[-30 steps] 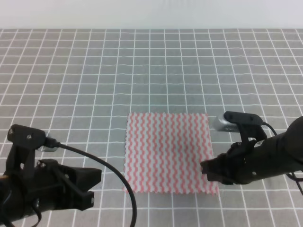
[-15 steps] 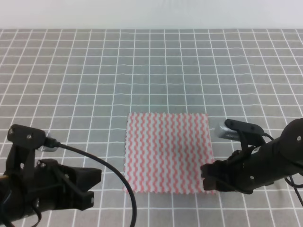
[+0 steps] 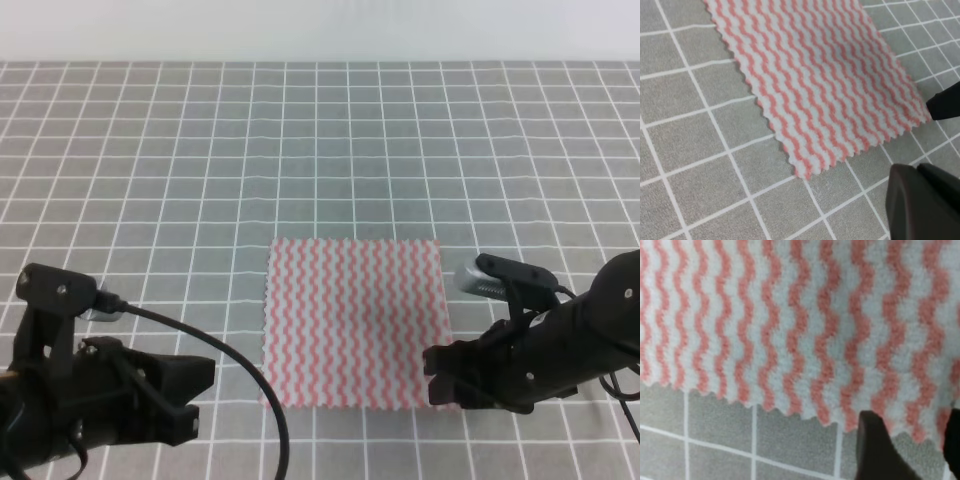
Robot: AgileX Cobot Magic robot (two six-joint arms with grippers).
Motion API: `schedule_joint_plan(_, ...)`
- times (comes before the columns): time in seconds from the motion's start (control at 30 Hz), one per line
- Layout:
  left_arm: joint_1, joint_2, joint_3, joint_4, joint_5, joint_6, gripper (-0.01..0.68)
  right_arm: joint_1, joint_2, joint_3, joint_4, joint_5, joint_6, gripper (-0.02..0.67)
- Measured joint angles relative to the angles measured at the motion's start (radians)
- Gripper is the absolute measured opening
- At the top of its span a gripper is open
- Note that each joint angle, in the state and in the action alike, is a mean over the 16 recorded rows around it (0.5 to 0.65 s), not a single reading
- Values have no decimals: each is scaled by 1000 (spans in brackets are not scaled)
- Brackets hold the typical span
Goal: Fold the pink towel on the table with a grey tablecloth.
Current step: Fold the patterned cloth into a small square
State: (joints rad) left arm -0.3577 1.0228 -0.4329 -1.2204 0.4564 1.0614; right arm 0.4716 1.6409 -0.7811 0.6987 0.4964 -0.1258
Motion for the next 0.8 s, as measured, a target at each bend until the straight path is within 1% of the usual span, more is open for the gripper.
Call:
schedule_joint_plan(0.5, 0, 0, 0, 0, 5, 0, -1, 0, 32, -1, 51, -20, -11, 278)
schedule_joint_plan(0.8, 0, -1, 0, -1, 3, 2, 0, 0, 37, -5, 80, -37, -27, 245)
